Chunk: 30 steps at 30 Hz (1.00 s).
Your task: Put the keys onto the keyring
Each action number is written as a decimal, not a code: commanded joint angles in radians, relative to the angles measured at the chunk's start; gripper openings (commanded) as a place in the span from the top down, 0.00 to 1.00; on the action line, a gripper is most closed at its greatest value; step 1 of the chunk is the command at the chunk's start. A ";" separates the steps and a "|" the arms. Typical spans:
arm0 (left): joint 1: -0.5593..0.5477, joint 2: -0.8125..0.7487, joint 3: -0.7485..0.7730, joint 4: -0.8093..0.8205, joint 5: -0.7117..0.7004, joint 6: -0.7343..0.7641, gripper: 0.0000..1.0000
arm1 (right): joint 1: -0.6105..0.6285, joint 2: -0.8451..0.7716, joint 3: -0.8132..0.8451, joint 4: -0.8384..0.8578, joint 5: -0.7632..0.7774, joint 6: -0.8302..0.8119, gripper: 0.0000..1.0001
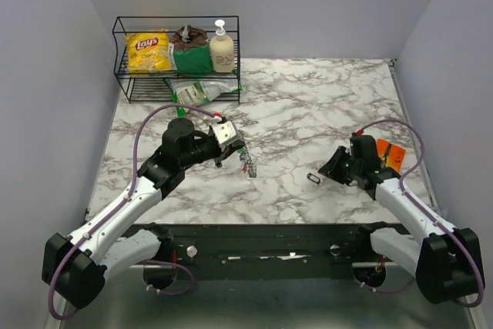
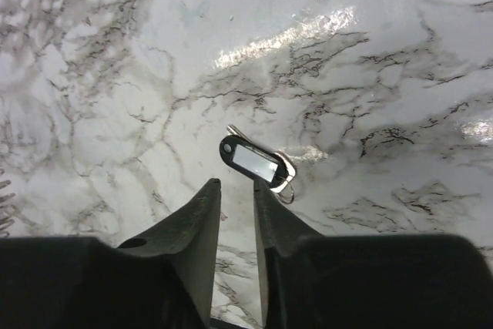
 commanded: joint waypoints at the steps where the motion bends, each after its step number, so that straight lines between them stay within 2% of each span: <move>1: -0.002 -0.009 -0.004 0.022 0.011 0.015 1.00 | -0.005 0.005 0.028 -0.047 0.049 -0.018 0.61; 4: -0.001 -0.010 -0.004 0.020 0.010 0.016 1.00 | -0.004 0.035 0.016 -0.049 0.050 -0.014 0.57; 18: -0.002 -0.015 -0.006 0.014 0.005 0.016 1.00 | -0.006 0.124 -0.022 0.000 0.017 -0.003 0.57; 26: -0.004 -0.015 -0.006 0.012 0.002 0.016 1.00 | -0.008 0.167 -0.031 0.036 -0.018 -0.005 0.59; 30: -0.002 -0.015 -0.006 0.011 0.002 0.016 1.00 | -0.006 0.177 -0.033 0.059 -0.046 0.001 0.65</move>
